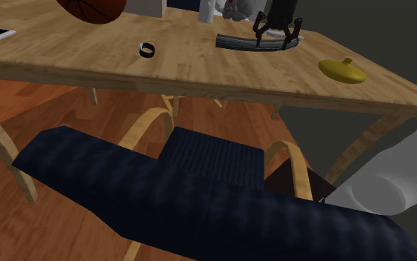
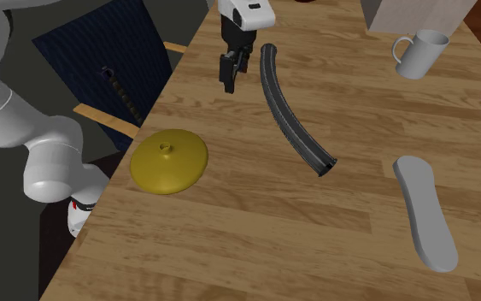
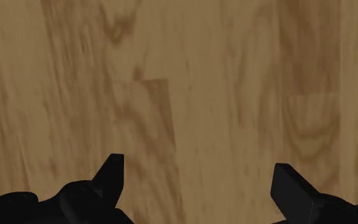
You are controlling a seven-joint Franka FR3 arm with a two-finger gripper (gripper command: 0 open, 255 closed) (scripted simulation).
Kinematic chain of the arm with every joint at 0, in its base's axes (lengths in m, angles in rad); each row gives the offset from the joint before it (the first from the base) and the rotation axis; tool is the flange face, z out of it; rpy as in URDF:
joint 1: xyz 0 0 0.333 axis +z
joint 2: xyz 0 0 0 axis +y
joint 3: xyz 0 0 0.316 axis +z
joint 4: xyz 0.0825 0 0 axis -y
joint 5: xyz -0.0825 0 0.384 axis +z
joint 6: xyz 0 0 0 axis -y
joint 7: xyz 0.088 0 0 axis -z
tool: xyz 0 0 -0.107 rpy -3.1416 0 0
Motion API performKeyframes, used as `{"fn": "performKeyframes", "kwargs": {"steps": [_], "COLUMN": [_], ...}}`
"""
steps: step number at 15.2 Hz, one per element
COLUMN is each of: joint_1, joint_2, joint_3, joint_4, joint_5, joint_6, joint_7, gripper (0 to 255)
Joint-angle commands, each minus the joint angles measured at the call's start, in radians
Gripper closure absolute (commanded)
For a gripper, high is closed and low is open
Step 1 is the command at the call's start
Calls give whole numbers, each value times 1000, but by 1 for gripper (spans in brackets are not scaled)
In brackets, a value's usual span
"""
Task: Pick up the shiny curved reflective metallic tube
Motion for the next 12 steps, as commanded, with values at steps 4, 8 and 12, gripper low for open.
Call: {"fn": "performKeyframes", "kwargs": {"steps": [4,8,12], "joint_1": [-42,-70,-68], "joint_2": [197,322,294], "joint_3": [-40,-68,-68], "joint_4": [272,458,363], "joint_5": [17,36,34], "joint_6": [-68,-125,-58], "joint_7": [124,195,195], "gripper": [0,0,0]}}
